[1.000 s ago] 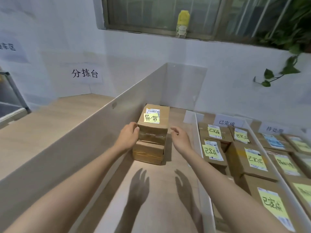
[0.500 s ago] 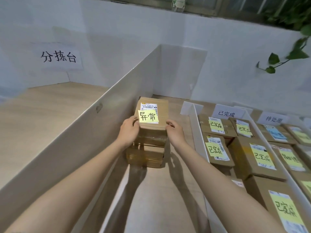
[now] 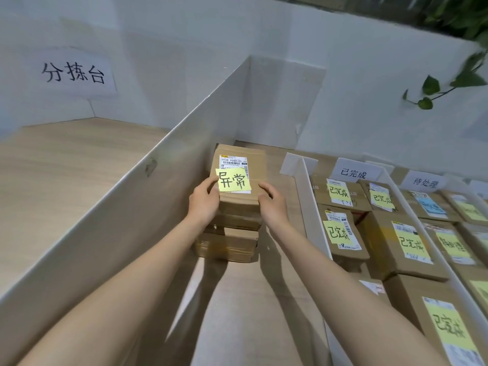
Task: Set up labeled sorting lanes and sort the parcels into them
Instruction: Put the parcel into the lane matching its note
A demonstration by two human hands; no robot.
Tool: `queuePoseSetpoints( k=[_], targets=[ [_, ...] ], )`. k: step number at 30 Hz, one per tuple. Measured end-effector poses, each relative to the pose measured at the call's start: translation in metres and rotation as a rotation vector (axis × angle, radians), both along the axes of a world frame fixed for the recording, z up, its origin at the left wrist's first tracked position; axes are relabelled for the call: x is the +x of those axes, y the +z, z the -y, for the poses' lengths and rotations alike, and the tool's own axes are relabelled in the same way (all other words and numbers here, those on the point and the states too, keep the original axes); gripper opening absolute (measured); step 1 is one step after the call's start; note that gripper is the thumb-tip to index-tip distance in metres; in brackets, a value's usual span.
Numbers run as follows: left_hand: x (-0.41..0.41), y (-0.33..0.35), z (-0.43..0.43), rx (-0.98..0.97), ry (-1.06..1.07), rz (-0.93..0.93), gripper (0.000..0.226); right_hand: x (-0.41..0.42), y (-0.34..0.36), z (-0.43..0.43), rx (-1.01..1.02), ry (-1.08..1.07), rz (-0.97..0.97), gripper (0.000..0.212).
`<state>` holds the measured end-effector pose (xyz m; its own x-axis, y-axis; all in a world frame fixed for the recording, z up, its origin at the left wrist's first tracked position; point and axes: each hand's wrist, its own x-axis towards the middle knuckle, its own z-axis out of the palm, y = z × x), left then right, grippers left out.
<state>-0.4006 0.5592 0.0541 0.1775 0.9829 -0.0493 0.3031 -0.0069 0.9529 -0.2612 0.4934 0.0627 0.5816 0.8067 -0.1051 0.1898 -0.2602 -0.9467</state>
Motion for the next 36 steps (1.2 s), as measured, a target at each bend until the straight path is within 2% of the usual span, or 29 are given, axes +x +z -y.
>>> queuePoseSetpoints(
  k=[9, 19, 27, 36],
  targets=[
    [0.008, 0.021, 0.028, -0.047, -0.069, 0.072, 0.039, 0.004, 0.024, 0.042, 0.04, -0.068, 0.035, 0.043],
    [0.047, 0.069, 0.094, 0.0, -0.215, 0.17, 0.041, 0.032, 0.068, 0.123, 0.107, -0.175, 0.046, 0.05],
    [0.105, 0.095, 0.166, 0.002, -0.366, 0.217, 0.041, 0.069, 0.093, 0.214, 0.143, -0.334, 0.047, 0.048],
    [0.176, 0.121, 0.282, 0.017, -0.61, 0.217, 0.039, 0.115, 0.119, 0.354, 0.187, -0.542, 0.028, 0.047]
  ],
)
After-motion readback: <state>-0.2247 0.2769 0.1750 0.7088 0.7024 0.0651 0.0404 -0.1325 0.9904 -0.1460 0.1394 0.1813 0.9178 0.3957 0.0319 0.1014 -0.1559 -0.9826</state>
